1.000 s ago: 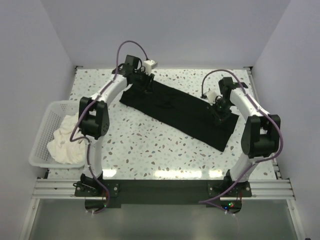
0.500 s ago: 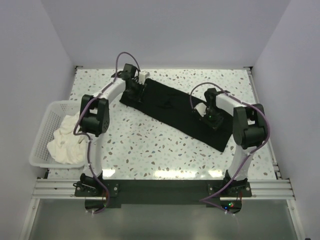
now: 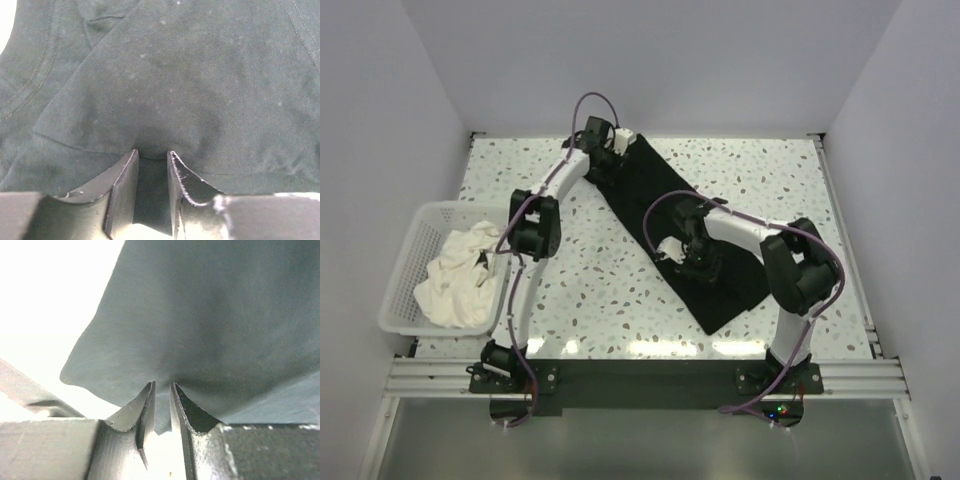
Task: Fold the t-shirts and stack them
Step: Fold the tshirt
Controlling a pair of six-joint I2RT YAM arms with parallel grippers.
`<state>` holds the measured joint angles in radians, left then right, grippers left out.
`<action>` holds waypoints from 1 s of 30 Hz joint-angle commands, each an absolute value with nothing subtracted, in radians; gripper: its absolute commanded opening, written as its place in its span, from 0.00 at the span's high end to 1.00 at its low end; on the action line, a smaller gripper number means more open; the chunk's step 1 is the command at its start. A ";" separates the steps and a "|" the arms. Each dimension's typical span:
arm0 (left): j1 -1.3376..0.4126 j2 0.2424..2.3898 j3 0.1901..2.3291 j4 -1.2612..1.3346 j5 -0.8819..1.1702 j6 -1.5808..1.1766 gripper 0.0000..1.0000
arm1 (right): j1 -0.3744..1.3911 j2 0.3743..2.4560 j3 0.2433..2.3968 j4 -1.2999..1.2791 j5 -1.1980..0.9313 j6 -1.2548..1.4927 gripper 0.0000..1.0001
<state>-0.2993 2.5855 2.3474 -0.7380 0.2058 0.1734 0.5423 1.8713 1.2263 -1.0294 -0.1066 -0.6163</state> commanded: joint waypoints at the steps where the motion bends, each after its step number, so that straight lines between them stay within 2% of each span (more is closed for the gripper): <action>1: -0.344 2.492 2.261 -0.534 0.262 0.190 0.62 | 0.558 1.761 1.328 -1.120 -0.317 -0.588 0.77; 5: -0.327 2.370 2.210 -0.398 0.265 0.147 0.53 | 0.502 1.703 1.359 -1.114 -0.262 -0.604 0.78; 7: -0.315 2.310 2.207 -0.385 0.267 0.117 0.52 | 0.436 1.703 1.350 -1.106 -0.218 -0.644 0.78; 9: -0.308 2.254 2.180 -0.380 0.293 0.117 0.45 | 0.399 1.713 1.327 -1.098 -0.149 -0.699 0.79; 12: -0.308 2.200 2.131 -0.414 0.333 0.117 0.39 | 0.364 1.710 1.260 -1.042 -0.072 -0.753 0.80; 17: -0.318 2.203 2.106 -0.590 0.399 0.100 0.45 | 0.345 1.753 1.198 -0.983 0.021 -0.788 0.85; 24: -0.319 2.128 1.901 -0.577 0.434 0.057 0.50 | 0.353 1.856 1.166 -0.960 0.020 -0.778 0.89; 30: -0.321 2.141 1.867 -0.630 0.420 0.058 0.51 | 0.474 1.904 1.152 -0.968 -0.044 -0.738 0.91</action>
